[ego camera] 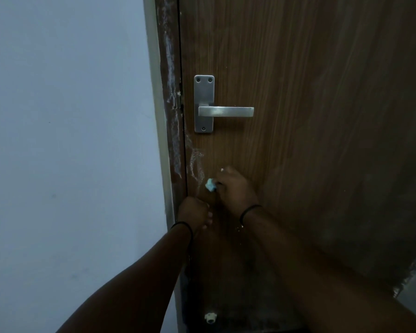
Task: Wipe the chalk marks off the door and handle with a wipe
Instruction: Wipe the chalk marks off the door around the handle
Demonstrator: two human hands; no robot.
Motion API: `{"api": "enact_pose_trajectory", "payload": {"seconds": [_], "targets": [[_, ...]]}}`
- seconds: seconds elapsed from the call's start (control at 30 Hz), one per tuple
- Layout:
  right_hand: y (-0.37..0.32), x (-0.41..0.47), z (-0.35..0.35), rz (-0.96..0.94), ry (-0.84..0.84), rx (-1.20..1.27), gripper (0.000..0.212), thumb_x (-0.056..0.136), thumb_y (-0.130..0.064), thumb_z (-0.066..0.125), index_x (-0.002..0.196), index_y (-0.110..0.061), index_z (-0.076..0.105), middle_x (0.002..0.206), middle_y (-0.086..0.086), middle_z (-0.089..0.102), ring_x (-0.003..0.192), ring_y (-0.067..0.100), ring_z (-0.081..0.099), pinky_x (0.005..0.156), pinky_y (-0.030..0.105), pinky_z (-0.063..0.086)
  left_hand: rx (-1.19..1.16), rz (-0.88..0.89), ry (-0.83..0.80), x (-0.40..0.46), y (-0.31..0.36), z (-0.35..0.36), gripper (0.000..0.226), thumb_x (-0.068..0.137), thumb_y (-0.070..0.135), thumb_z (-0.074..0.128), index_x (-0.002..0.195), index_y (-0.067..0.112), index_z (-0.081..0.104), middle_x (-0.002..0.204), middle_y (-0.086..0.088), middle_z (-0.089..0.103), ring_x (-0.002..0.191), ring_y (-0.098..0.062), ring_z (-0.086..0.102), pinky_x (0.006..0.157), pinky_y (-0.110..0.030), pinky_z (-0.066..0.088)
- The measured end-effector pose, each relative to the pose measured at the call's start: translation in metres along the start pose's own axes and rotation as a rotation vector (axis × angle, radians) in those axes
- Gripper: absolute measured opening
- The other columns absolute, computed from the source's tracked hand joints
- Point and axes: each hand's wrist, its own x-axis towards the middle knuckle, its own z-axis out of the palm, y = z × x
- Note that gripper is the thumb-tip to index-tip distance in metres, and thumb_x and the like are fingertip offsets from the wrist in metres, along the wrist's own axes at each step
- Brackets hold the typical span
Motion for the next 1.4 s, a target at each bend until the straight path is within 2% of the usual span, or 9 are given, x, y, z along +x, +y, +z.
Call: {"api": "enact_pose_trajectory", "payload": {"seconds": [0.2,0.4,0.67,0.83,0.97,1.03,1.2,1.3,1.4], "targets": [[-0.019,0.038,-0.009,0.084,0.335,0.077,0.01,0.084,-0.004,0.065,0.089,-0.011,0.071,0.097,0.008,0.065,0.086,0.009,0.055,0.075,0.012,0.038,-0.027,0.022,-0.004,-0.003,-0.003,0.0,0.022,0.099,0.012,0.046,0.082,0.011,0.059,0.076,-0.009,0.067,0.056,-0.018,0.061,0.044,-0.026,0.043],[-0.021,-0.002,0.037,-0.084,-0.066,-0.106,0.014,0.091,-0.016,0.057,0.09,-0.014,0.071,0.099,0.008,0.067,0.094,0.025,0.061,0.078,0.033,0.047,0.094,0.191,0.07,-0.007,-0.01,-0.005,0.018,0.096,0.007,0.051,0.1,0.001,0.067,0.093,-0.019,0.07,0.079,-0.033,0.068,0.066,-0.038,0.057],[-0.022,0.022,0.018,0.0,0.22,-0.058,0.005,0.086,-0.016,0.064,0.083,-0.018,0.067,0.083,0.0,0.063,0.072,0.014,0.056,0.059,0.026,0.045,-0.152,-0.052,-0.04,-0.003,-0.039,-0.008,0.023,0.095,0.0,0.045,0.08,0.007,0.061,0.068,-0.011,0.062,0.043,-0.016,0.055,0.038,-0.017,0.04],[-0.032,0.026,0.033,-0.17,-0.049,-0.09,0.007,0.086,-0.013,0.063,0.088,-0.015,0.069,0.093,0.004,0.063,0.082,0.018,0.06,0.067,0.025,0.044,-0.129,-0.054,-0.034,-0.005,-0.041,-0.009,0.022,0.093,-0.003,0.045,0.082,0.009,0.059,0.066,-0.008,0.062,0.037,-0.011,0.055,0.038,-0.014,0.038],[-0.03,0.034,0.013,-0.021,0.286,0.083,0.012,0.085,-0.005,0.064,0.092,-0.012,0.071,0.095,0.003,0.064,0.082,0.006,0.055,0.073,0.0,0.035,-0.141,-0.053,-0.038,-0.009,-0.04,-0.012,0.021,0.093,-0.002,0.045,0.082,0.009,0.059,0.068,-0.009,0.063,0.043,-0.016,0.055,0.04,-0.017,0.04],[-0.04,0.052,0.005,-0.003,0.42,0.07,0.012,0.084,-0.005,0.065,0.093,-0.009,0.07,0.097,0.007,0.065,0.084,0.013,0.059,0.074,0.003,0.034,-0.121,-0.049,-0.02,-0.011,-0.042,-0.011,0.022,0.095,0.001,0.045,0.083,0.011,0.06,0.07,-0.009,0.064,0.047,-0.017,0.056,0.042,-0.019,0.043],[-0.057,0.041,0.022,-0.163,0.108,0.059,0.01,0.086,-0.002,0.065,0.092,-0.001,0.072,0.098,0.015,0.065,0.086,0.024,0.063,0.078,0.025,0.05,-0.052,-0.057,-0.038,-0.011,-0.038,-0.01,0.021,0.099,0.007,0.041,0.086,0.014,0.057,0.079,-0.01,0.065,0.056,-0.018,0.058,0.049,-0.025,0.045],[-0.057,0.044,0.013,-0.015,0.248,0.135,0.012,0.085,0.0,0.064,0.092,-0.002,0.073,0.098,0.014,0.067,0.087,0.021,0.063,0.08,0.005,0.037,-0.078,-0.05,-0.07,-0.01,-0.036,-0.014,0.02,0.101,0.009,0.041,0.087,0.013,0.055,0.076,-0.009,0.063,0.052,-0.016,0.058,0.043,-0.021,0.045],[-0.07,0.069,0.005,-0.1,0.482,0.105,0.016,0.084,-0.01,0.062,0.09,-0.001,0.073,0.089,0.015,0.068,0.078,0.018,0.062,0.078,0.005,0.035,-0.098,-0.045,-0.064,-0.011,-0.036,-0.014,0.02,0.101,0.01,0.041,0.086,0.012,0.054,0.074,-0.008,0.062,0.05,-0.015,0.057,0.039,-0.018,0.044]]}}
